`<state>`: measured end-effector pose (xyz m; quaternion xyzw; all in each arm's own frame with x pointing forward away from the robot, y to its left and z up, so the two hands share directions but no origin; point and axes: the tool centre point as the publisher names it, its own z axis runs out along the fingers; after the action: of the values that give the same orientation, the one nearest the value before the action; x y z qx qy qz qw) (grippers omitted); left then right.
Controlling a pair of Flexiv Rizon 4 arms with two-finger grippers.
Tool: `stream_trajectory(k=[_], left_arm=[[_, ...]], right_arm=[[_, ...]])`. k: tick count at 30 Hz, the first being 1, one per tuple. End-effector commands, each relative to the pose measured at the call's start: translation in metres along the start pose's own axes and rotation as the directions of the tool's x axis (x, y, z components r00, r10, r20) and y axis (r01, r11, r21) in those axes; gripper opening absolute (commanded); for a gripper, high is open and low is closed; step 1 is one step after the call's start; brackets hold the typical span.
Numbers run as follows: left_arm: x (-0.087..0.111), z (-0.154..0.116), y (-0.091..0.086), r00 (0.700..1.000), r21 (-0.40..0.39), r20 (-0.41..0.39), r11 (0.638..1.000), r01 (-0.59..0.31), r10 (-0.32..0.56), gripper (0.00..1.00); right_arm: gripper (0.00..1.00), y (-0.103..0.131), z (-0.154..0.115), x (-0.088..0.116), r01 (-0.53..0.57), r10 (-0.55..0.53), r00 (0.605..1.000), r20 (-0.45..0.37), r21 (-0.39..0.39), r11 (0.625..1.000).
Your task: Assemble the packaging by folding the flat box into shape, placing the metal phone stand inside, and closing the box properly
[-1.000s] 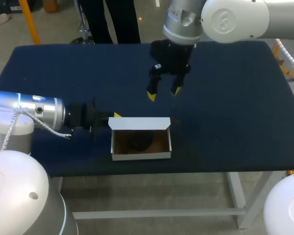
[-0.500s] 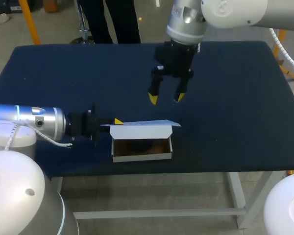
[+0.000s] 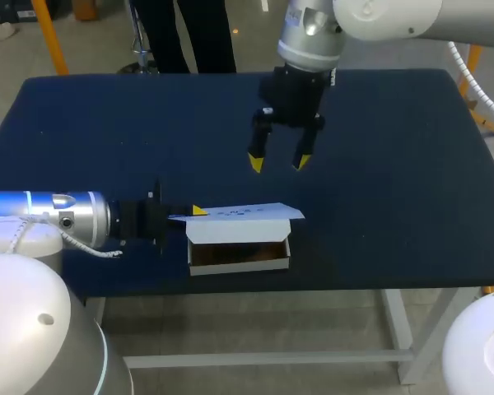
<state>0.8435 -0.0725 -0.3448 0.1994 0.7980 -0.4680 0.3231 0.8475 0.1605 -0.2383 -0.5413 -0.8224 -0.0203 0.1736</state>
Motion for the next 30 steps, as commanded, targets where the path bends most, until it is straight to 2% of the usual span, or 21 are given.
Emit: stream_trajectory(k=[1, 7, 17, 21, 30], left_arm=[[0.009, 0.001, -0.002, 1.0, -0.001, 0.013, 1.0, -0.01, 0.01, 0.0], [0.013, 0.001, -0.001, 0.999, 0.003, 0.022, 1.0, -0.023, 0.023, 0.0], [0.02, 0.001, -0.002, 0.997, 0.0, 0.034, 0.998, -0.068, 0.068, 0.0], [0.024, 0.002, -0.003, 0.995, -0.008, 0.044, 0.995, -0.095, 0.095, 0.0], [0.029, 0.001, -0.003, 0.99, -0.027, 0.065, 0.992, -0.121, 0.123, 0.0]], right_arm=[[1.0, -0.008, 0.004, -0.005, -0.092, 0.092, 0.996, 0.018, -0.032, 0.995], [1.0, -0.02, 0.017, -0.013, -0.222, 0.221, 0.975, -0.021, -0.04, 0.974], [1.0, -0.032, 0.041, -0.021, -0.294, 0.288, 0.951, -0.109, -0.039, 0.955], [0.9, -0.035, 0.05, -0.019, -0.308, 0.303, 0.949, -0.086, -0.048, 0.95], [0.69, -0.037, 0.069, -0.023, -0.326, 0.323, 0.94, -0.113, -0.014, 0.945]])
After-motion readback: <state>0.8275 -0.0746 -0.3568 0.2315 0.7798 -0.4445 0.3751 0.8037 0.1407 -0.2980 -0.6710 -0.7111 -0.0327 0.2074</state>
